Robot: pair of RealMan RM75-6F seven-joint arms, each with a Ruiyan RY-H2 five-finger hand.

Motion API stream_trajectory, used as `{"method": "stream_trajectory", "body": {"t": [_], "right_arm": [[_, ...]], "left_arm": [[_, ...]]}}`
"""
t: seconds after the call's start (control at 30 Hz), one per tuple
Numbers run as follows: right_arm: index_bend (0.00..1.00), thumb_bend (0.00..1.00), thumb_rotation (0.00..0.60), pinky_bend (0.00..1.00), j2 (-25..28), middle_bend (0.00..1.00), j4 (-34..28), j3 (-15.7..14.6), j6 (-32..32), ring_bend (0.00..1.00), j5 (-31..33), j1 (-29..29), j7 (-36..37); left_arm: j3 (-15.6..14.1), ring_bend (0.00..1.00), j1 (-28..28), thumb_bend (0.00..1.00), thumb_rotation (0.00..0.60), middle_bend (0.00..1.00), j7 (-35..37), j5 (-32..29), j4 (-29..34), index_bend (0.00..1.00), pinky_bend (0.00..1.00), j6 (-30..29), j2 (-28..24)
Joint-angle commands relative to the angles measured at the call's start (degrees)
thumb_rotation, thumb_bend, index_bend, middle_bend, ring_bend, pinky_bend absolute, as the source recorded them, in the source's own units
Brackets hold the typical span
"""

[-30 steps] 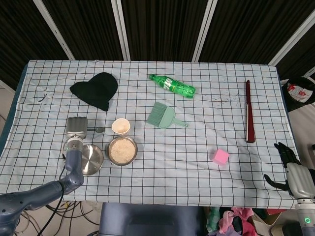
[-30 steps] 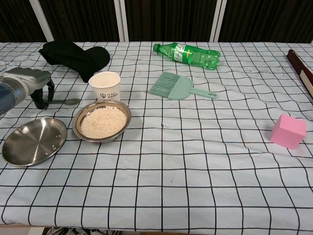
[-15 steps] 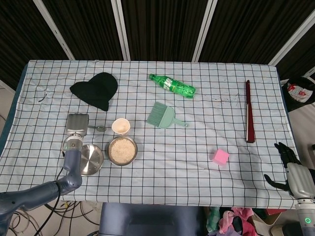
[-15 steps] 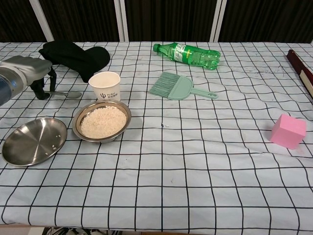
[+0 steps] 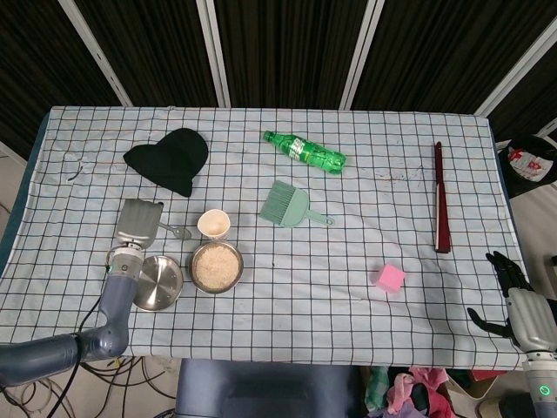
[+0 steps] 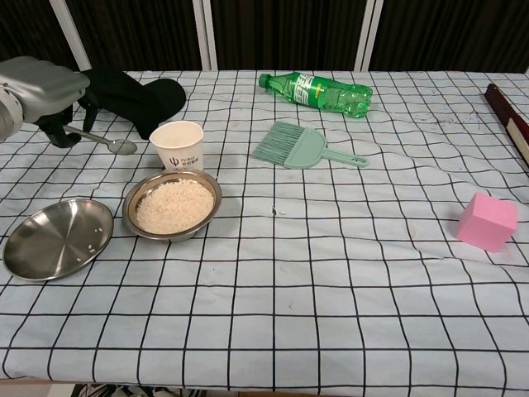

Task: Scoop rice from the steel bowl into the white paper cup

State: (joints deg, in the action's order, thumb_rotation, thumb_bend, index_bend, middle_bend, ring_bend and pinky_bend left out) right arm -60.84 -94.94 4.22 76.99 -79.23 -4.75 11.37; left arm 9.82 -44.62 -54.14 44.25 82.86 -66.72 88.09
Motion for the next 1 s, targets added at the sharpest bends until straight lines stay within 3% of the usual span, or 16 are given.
{"method": "stream_trajectory", "body": {"t": [0.03,0.17,0.37,1.0], "right_arm": [[0.00,0.22,0.600,0.21,-0.02,0.00,-0.02,0.03,0.06,0.00,0.02,0.03,0.10],[0.00,0.22,0.600,0.21,0.01,0.00,-0.17,0.19,-0.05,0.00,0.44,0.04,0.24],[0.00,0.22,0.600,0.21,0.09,0.00,-0.28,0.32,0.02,0.00,0.55,0.09,0.63],[0.00,0.22,0.600,0.21,0.48,0.00,-0.67,0.52,-0.64,0.00,1.00,0.01,2.22]], "left_arm": [[-2.31,1.00,0.05,0.48,0.600,1.00,-2.76,5.13,5.84,0.74,1.00,-2.97,-3.32],[-4.81,1.00,-1.07,0.48,0.600,1.00,-6.88,10.95,7.99,0.75,1.00,-4.25,-4.73],[-6.45,1.00,-2.82,0.49,0.600,1.00,-13.23,13.85,9.68,0.75,1.00,-4.17,-4.37],[-6.10,1.00,-6.98,0.49,0.600,1.00,-32.14,3.28,8.60,0.76,1.00,-5.96,2.92]]}}
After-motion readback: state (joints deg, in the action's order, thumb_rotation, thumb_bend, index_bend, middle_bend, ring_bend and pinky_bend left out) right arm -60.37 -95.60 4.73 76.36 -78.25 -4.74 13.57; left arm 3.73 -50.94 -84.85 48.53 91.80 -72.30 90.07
